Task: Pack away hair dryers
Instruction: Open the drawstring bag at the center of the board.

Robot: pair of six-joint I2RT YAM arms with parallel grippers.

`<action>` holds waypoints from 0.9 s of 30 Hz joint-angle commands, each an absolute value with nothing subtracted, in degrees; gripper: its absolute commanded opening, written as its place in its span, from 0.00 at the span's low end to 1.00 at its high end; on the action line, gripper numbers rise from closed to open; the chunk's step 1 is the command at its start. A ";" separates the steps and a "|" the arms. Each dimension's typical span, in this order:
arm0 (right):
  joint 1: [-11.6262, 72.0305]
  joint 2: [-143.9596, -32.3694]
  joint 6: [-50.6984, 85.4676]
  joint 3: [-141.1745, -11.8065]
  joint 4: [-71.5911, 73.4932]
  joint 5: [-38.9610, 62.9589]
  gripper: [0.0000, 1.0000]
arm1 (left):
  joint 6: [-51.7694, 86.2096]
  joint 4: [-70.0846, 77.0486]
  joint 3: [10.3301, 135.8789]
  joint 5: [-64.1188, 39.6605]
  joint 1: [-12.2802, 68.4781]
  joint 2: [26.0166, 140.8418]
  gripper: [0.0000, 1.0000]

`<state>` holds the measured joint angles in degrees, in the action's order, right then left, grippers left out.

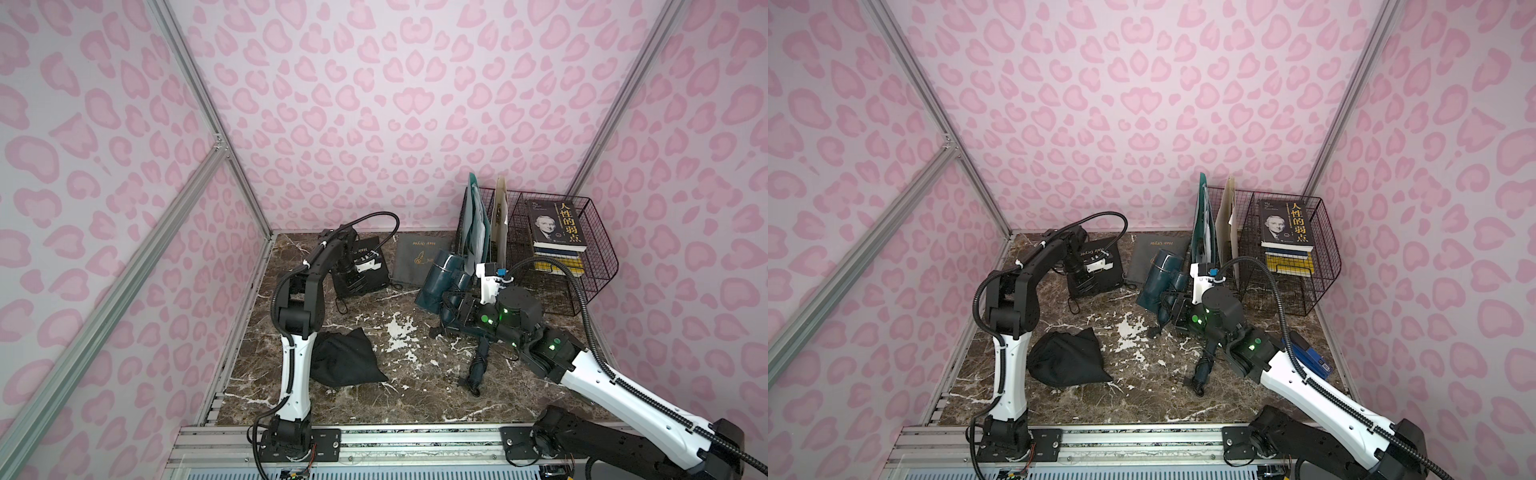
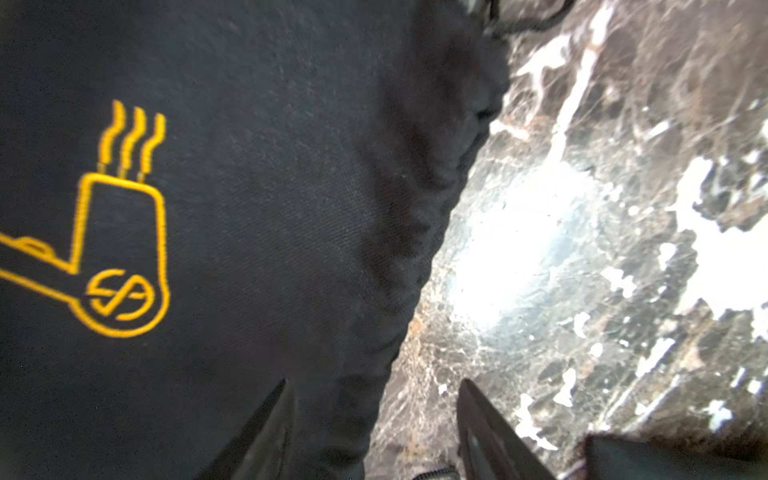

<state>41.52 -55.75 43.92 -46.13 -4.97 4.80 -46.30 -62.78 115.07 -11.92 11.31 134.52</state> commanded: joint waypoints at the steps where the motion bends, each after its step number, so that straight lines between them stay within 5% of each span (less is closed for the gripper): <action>1: 41.42 -55.65 43.30 -46.40 0.43 5.71 0.00 | -47.90 -62.07 114.46 -10.93 11.10 135.31 0.60; 10: 41.22 -54.70 43.44 -46.16 -0.02 5.77 0.00 | -48.36 -62.06 114.26 -11.50 10.99 135.27 0.36; 14: 41.18 -54.83 43.42 -45.91 0.24 5.79 0.00 | -48.66 -63.35 113.71 -12.18 10.99 134.60 0.02; 27: 41.13 -55.11 43.51 -45.90 1.29 7.57 0.00 | -48.21 -62.40 101.66 -15.59 12.15 121.41 0.02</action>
